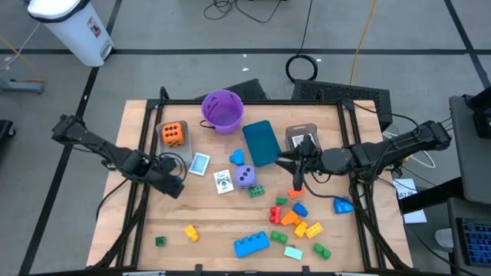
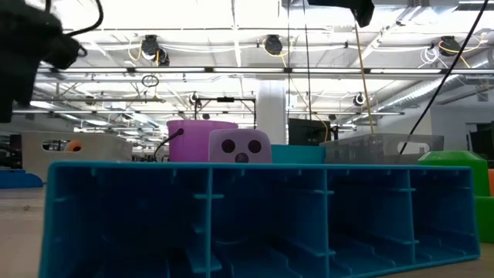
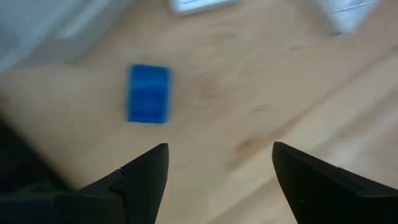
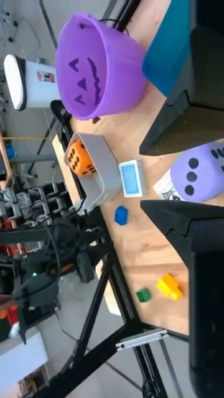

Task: Pick & Place Toys
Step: Put the dark blue game piece into the blue bin

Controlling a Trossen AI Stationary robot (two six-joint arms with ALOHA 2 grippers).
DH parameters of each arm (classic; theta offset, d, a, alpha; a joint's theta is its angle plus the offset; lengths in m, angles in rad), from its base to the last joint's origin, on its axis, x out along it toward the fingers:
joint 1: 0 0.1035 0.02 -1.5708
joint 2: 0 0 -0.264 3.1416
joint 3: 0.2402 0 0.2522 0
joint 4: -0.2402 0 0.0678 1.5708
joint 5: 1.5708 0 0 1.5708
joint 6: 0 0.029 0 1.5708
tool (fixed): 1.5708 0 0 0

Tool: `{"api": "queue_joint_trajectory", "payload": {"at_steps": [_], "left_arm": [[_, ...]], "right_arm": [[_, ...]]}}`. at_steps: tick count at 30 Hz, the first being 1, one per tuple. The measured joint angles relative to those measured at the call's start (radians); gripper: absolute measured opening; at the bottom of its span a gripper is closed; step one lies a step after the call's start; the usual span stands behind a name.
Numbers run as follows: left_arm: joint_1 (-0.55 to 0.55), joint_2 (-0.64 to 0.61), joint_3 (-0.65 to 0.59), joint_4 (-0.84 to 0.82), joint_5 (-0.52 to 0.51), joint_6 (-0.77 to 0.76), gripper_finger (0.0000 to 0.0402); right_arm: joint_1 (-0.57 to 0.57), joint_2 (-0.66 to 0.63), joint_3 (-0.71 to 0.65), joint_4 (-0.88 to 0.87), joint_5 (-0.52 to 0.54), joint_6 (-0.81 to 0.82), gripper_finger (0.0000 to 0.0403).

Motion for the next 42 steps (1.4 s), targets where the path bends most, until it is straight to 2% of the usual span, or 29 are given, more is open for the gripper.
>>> {"api": "queue_joint_trajectory", "payload": {"at_steps": [3, 11, 22, 42], "left_arm": [[0.000, 0.005, 0.000, -0.060, -0.017, 0.014, 0.0294], [0.004, 0.059, 0.000, -0.066, -0.105, 0.148, 0.0294], [0.047, 0.159, -0.014, -0.085, -0.098, 0.179, 0.0294], [0.135, 0.161, -0.082, -0.004, -0.051, 0.253, 0.0294]], "right_arm": [[-0.013, 0.000, 0.000, -0.017, 0.001, 0.000, 0.0118], [-0.046, 0.000, 0.000, -0.015, 0.002, 0.000, 0.0118], [-0.065, 0.000, 0.000, -0.015, 0.002, 0.004, 0.0118], [-0.065, 0.000, 0.000, -0.015, 0.002, 0.004, 0.0118]]}}
